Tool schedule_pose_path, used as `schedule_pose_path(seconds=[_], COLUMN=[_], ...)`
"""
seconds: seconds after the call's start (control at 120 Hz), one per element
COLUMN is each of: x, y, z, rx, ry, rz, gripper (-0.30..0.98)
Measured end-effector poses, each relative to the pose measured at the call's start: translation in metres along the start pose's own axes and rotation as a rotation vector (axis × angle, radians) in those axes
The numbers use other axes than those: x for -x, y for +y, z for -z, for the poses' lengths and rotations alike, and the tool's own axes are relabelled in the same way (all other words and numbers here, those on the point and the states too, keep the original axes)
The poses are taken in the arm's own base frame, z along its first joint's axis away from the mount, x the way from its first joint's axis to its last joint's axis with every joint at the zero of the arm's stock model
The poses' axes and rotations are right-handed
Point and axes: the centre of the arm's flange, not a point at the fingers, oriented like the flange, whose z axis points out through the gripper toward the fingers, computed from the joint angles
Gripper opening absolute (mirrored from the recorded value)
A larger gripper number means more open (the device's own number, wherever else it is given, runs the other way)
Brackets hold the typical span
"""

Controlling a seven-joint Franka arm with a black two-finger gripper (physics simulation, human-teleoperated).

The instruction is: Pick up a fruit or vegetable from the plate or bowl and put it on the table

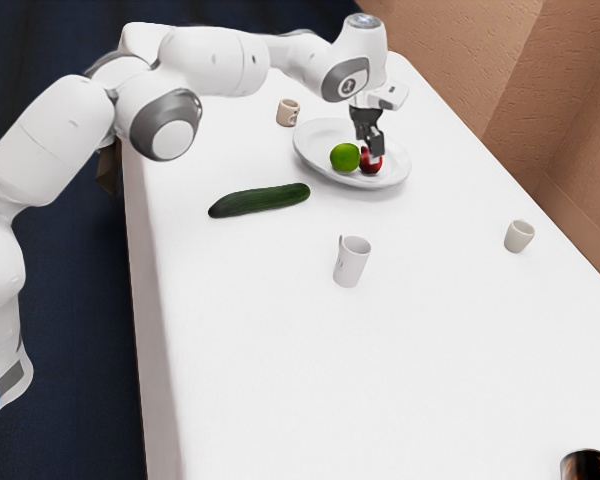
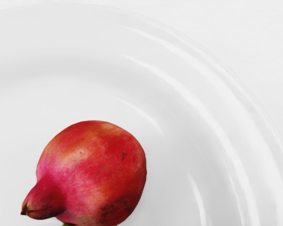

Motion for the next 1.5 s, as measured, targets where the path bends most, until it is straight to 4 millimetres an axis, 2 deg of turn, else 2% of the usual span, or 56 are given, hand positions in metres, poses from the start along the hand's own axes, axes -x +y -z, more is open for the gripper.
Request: schedule_pose_path(seconds=[0.167, 0.25, 0.483, 0.875, 1.0, 1.242, 1.5], x=[-0.009, -0.014, -0.016, 0.008, 0.009, 0.004, -0.001], y=[-0.001, 0.005, 0.011, -0.028, -0.03, -0.033, -0.028], z=[0.007, 0.008, -0.014, -0.033, -0.034, -0.021, -0.024], rx=[-0.01, -0.005, -0.002, -0.009, -0.008, -0.021, -0.019], ry=[0.054, 0.081, 0.103, 0.026, 0.013, 0.036, 0.07], rz=[-0.001, -0.008, -0.01, 0.039, 0.039, 0.04, 0.039], gripper=[0.66, 0.66, 0.66, 0.66, 0.66, 0.66, 0.66])
